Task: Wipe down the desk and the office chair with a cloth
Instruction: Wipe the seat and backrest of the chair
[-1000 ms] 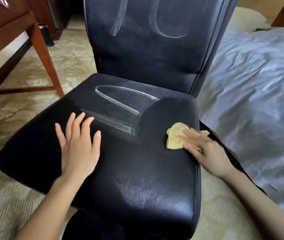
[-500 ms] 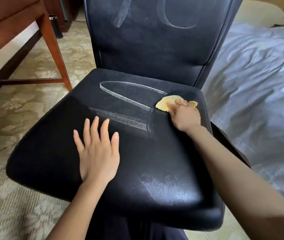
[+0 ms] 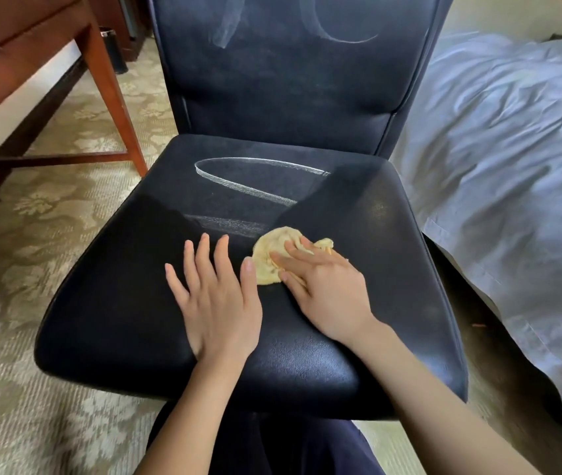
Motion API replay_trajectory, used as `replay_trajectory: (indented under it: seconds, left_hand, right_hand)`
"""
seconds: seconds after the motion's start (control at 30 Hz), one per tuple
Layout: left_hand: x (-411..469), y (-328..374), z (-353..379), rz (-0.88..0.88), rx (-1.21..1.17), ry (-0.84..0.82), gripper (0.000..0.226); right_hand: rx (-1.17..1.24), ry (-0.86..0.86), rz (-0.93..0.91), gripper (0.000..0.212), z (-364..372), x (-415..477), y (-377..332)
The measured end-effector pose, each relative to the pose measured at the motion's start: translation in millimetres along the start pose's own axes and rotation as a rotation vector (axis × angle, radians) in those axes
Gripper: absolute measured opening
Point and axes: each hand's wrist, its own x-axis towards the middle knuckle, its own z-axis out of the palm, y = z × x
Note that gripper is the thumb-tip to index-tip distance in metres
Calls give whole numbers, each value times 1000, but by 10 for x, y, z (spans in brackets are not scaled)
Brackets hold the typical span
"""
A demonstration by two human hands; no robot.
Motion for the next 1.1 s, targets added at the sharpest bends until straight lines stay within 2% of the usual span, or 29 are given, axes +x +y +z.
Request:
replay_trajectory:
  seconds: [0.33,0.43,0.53,0.7,0.8,0.97,1.03,1.1]
  left_hand:
    - [-49,32,-8,-14,-38,9,68]
    - [-78,66,-4,-11,-30,-23,69]
    - [-110,114,-8,-12,-33,-39,69]
    - [-148,201,-20,-33,-112,-43,66]
    - [-148,212,-13,-91,-340,-52,49]
    - [-126,85,-224,-116,-788,-175,41]
    - [-74,-50,-330,-51,-757,-183,39]
    - [28,-236,-391,31,-623,-142,41]
  right_hand:
    - [126,76,-24,28,-202,-545,326]
    - [176,85,101,31,-237,-351,636]
    - [165,19,231,31,-264,-40,920]
    - [85,-94,294,36,-248,585,1141]
    - [31,-152,328,39,-211,940,1109]
    - [-73,-157,323,38,-82,1342,768]
    - [-63,-174,278,39,-2,1458,584]
    - [-44,-200,207,39,85,1498,370]
